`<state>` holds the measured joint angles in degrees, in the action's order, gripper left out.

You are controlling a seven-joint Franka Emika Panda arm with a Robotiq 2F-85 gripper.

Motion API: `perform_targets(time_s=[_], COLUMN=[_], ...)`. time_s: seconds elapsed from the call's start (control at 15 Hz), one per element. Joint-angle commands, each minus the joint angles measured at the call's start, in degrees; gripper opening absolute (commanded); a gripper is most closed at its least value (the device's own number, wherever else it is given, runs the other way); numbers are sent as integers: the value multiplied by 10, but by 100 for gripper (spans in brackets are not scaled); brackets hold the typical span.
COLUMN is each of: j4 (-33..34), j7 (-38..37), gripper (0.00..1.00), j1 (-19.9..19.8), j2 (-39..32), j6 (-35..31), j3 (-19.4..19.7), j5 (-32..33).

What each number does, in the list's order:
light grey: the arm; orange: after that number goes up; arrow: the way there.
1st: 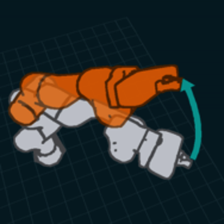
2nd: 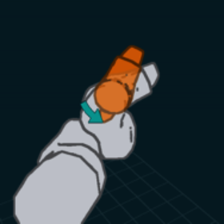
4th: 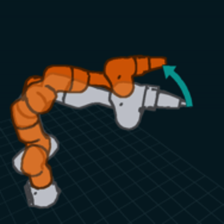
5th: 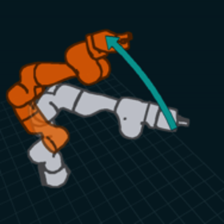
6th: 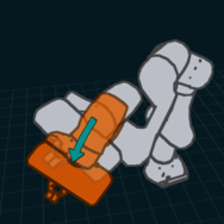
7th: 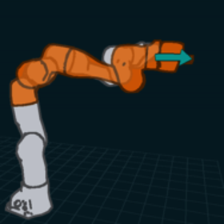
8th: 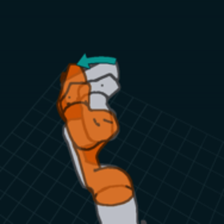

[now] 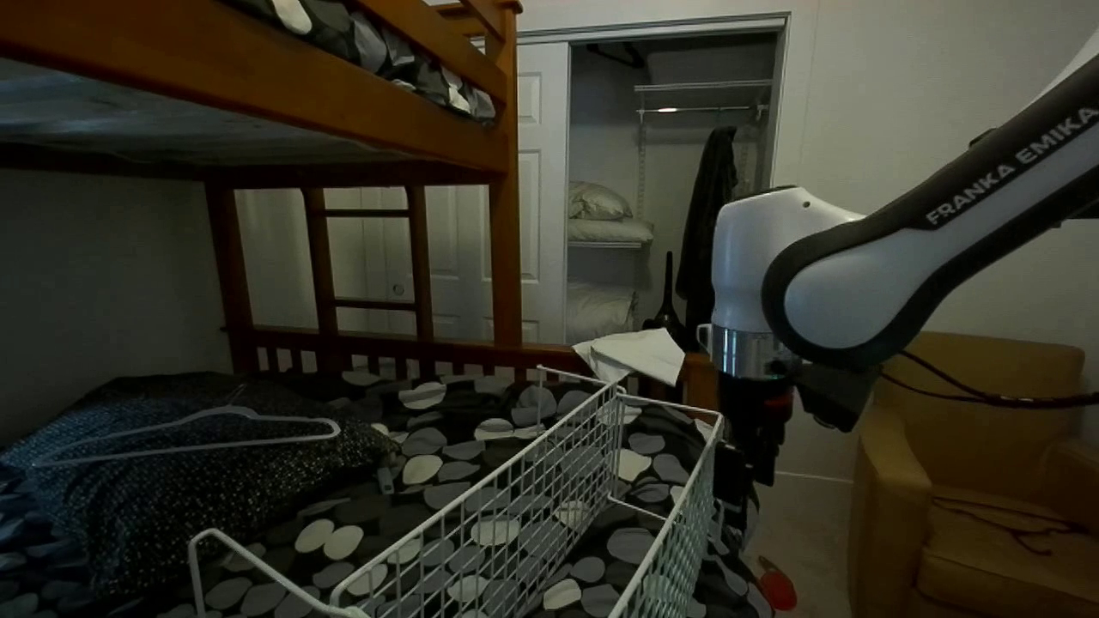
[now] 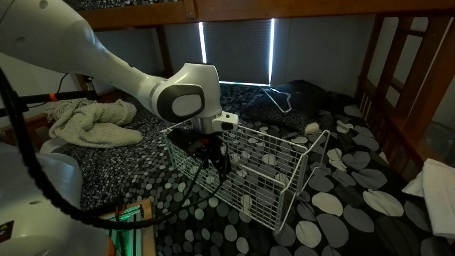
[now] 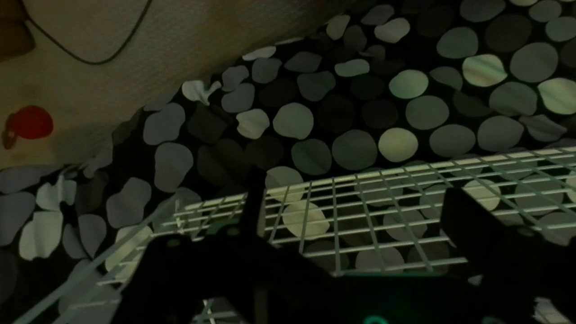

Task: Put the shelves upright

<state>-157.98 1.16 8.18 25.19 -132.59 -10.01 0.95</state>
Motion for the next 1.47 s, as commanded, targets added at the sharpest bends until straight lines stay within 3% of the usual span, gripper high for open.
perform_targets(time_s=[0.0,0.4,0.6,1.07,1.4], j4=[1,2,1,-3,-3], j7=[64,172,226,401,421], gripper=[100,100,100,100,100], j1=[12,40,67,144,145], j2=[-54,-128,-153,-137,-131], j6=[-90,-214,-286,-320,-359], j3=[14,45,70,110,101], j5=[23,-23,-91,-271,-279])
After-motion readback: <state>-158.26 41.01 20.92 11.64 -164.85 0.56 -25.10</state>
